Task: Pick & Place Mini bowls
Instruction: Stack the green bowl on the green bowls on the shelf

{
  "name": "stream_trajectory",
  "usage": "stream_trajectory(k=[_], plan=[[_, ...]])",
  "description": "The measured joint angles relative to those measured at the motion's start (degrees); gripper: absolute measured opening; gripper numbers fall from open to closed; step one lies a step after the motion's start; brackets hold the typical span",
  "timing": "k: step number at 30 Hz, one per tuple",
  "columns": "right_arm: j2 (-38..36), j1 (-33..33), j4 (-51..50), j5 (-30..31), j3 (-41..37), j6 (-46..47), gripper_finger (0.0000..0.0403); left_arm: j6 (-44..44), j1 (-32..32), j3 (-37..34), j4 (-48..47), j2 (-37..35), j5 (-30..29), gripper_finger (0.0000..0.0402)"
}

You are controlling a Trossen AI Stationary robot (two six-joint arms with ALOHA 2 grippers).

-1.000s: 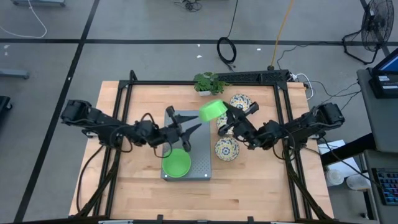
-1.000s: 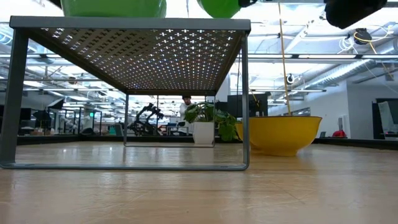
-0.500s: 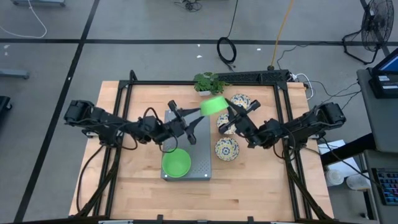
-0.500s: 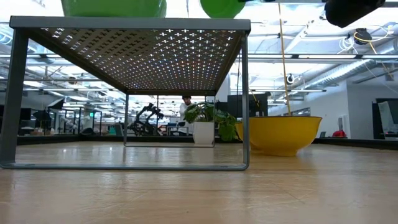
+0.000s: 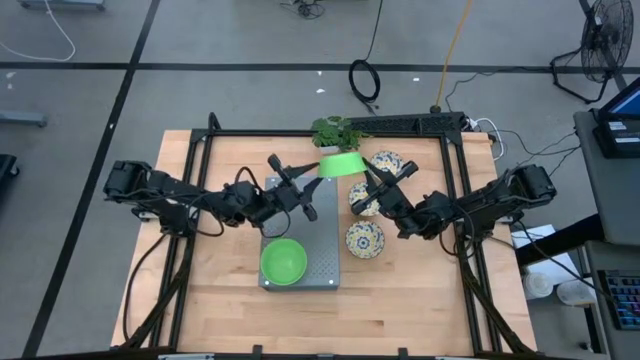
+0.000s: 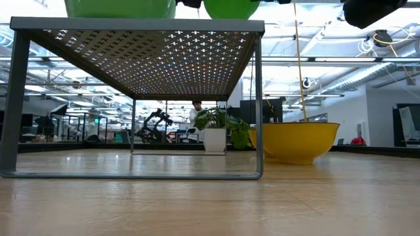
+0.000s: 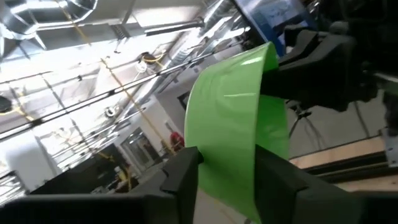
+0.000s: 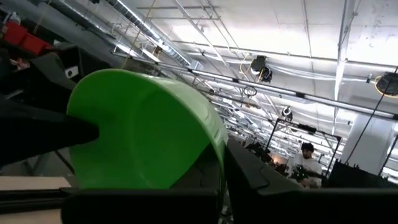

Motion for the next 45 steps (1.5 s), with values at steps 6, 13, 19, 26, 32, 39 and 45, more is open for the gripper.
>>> stream_trajectory(k=[6, 13, 19, 26, 32, 39, 45], plan=[[-0.01, 0.0, -3.43, 2.08, 0.0, 3.54, 0.0003, -0.62, 0.07, 0.02, 2.27, 0.0, -2.56, 0.0022], [0.07, 1.56, -15.92, 5.87, 0.07, 6.87, 0.0093, 1.44, -1.57, 0.0, 3.44, -0.84, -9.31, 0.0006], [-0.05, 7.55, -16.91, 10.28, 1.8, 7.27, 0.0227, 5.54, -3.24, 2.78, 2.81, -3.22, -17.89, 0.0004], [-2.23, 13.66, -17.08, 15.79, 3.08, 2.33, 0.0281, 6.09, -9.01, 18.43, -31.01, -6.63, -42.25, 0.0003], [-3.85, 14.58, -16.86, 22.3, 3.1, 1.46, 0.027, 1.44, -14.17, 35.95, -54.77, -5.38, -53.68, 0.0003], [-4.35, 15.26, -16.78, 24.64, 3.1, 1.05, 0.0267, 1.31, -16.96, 40.63, -54.91, -7.49, -49.89, 0.0003], [-4.35, 15.23, -16.8, 24.85, 3.1, 0.25, 0.0263, -22.57, -17.9, 40.83, -77.49, -11.73, -21.3, 0.0003]])
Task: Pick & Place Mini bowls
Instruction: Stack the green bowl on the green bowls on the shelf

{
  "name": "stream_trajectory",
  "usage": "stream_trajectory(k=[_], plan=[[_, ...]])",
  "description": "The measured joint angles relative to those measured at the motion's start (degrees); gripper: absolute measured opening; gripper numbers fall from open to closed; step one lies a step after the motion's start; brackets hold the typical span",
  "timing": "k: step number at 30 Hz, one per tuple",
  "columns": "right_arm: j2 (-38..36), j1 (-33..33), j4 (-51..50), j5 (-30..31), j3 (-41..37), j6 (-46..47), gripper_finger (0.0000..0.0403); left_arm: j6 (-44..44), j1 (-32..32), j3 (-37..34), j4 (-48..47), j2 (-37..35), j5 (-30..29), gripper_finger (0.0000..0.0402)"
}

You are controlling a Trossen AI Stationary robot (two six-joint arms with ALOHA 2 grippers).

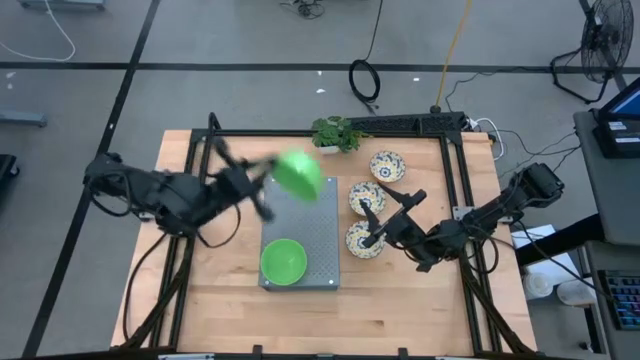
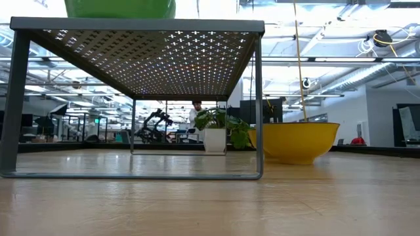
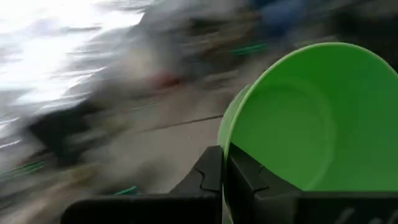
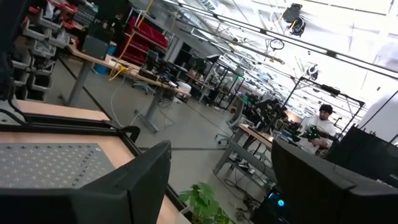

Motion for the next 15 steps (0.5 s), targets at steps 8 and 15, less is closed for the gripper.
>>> stream_trajectory(k=[8, 15], plan=[[0.0, -0.04, 0.12, -0.02, 0.0, -0.22, 0.0259, -30.09, 9.37, 7.72, -32.32, 0.32, 40.43, 0.0003], [0.0, -0.11, 0.15, -0.01, 0.0, 0.24, 0.0258, -39.62, 15.33, 9.62, -55.29, 1.6, 57.22, 0.0003]])
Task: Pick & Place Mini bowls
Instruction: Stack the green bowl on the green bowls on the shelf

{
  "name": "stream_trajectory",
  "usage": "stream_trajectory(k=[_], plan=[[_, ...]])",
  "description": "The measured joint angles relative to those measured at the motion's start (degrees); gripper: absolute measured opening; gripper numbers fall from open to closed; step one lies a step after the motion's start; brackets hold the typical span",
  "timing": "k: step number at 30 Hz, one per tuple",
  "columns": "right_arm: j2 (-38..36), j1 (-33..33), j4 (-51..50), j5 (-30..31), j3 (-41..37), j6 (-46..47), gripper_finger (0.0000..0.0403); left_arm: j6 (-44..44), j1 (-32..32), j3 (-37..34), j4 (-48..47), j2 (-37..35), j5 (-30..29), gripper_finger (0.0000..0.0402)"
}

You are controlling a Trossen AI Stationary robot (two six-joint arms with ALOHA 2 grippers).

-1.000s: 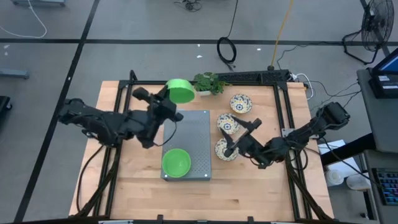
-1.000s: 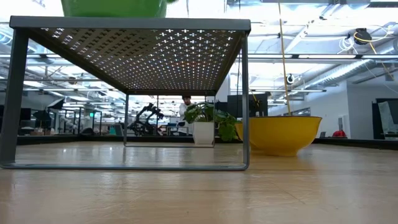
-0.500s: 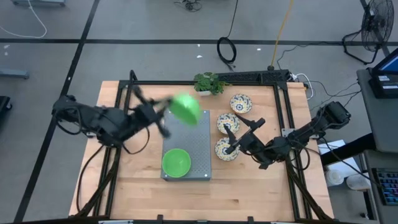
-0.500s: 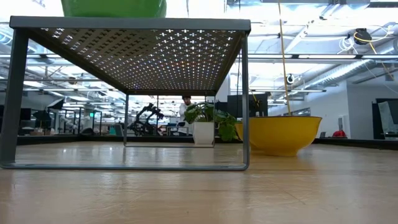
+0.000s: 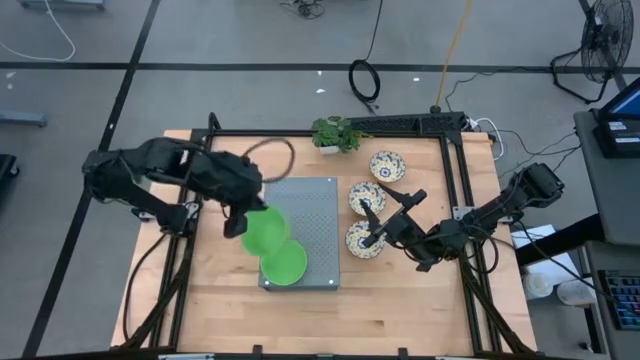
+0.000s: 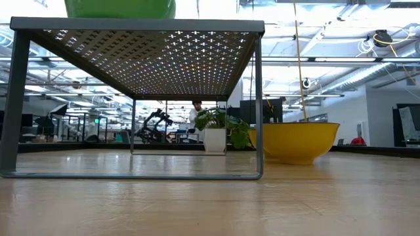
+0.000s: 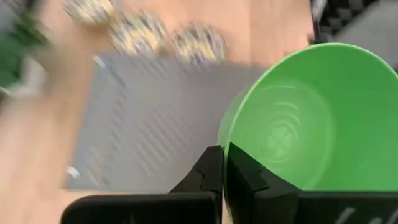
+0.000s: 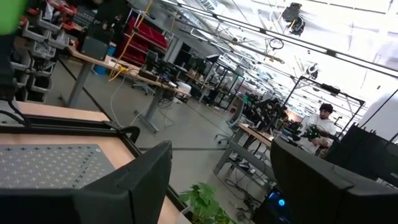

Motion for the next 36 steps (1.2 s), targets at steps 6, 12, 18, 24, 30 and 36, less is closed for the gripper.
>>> stream_trajectory(k=[6, 12, 18, 24, 30, 36], plan=[[0.0, 0.0, -0.02, 0.11, 0.0, 0.16, 0.0256, 2.07, -0.33, -3.77, 1.98, 3.56, 3.58, 0.0003], [0.0, 0.0, -0.05, 1.62, -0.02, -0.33, 0.0256, 4.77, -0.34, -4.83, 3.43, 9.78, 7.5, 0.0003], [0.0, 0.0, -0.04, 1.6, -0.02, -0.45, 0.0256, 6.42, -0.31, -4.86, 3.58, 15.02, 9.67, 0.0004], [0.0, 0.0, -0.06, 1.62, -0.02, -0.45, 0.0256, 7.58, -0.31, -4.86, 3.29, 17.33, 9.75, 0.0004], [0.0, 0.0, -0.06, 1.6, -0.02, -0.46, 0.0256, 7.56, -0.31, -4.86, 2.6, 17.55, 10.76, 0.0004], [0.0, 0.0, -0.06, 1.64, -0.04, -0.45, 0.0254, 7.6, -0.31, -4.86, 2.62, 17.55, 10.55, 0.0017]])
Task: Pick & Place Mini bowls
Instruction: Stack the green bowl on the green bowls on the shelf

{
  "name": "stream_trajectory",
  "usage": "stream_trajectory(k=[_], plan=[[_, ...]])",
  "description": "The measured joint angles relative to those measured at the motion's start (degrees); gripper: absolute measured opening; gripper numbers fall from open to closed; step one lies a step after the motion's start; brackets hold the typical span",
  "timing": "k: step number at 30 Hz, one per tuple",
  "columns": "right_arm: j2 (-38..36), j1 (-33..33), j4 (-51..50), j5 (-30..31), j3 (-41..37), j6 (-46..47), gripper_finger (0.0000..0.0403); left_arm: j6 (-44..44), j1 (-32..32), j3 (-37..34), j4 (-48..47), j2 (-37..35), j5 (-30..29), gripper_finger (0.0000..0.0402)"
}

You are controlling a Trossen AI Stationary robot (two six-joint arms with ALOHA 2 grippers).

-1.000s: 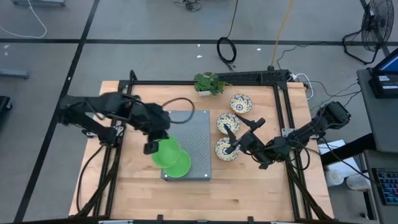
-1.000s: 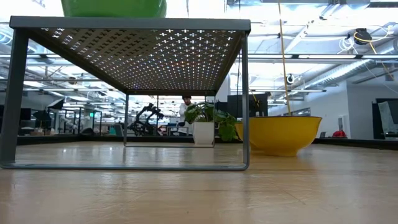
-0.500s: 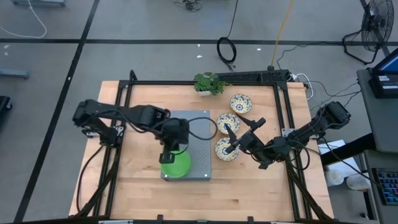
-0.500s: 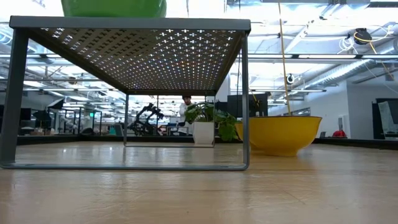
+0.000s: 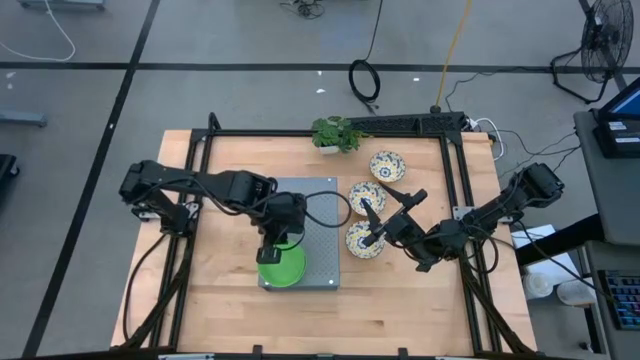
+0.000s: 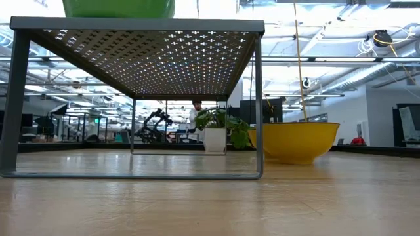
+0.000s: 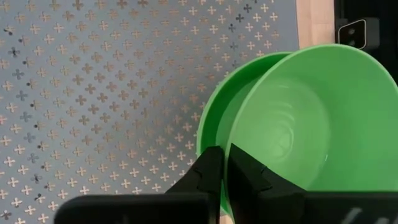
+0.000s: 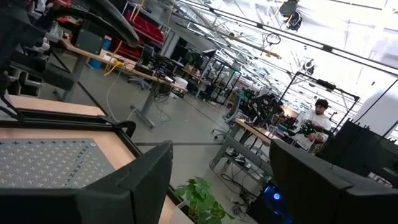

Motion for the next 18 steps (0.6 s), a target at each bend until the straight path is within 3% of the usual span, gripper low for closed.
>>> stream_trajectory(k=[8, 18], plan=[[0.0, 0.0, 0.0, 0.07, 0.0, 0.0, 0.0254, -0.73, 0.04, 0.0, 0.02, 0.0, -0.3, 0.0009], [0.0, 0.0, 0.0, 0.94, 0.0, -0.02, 0.0254, -2.39, 0.04, 0.0, 0.07, 0.0, -0.33, 0.0077]])
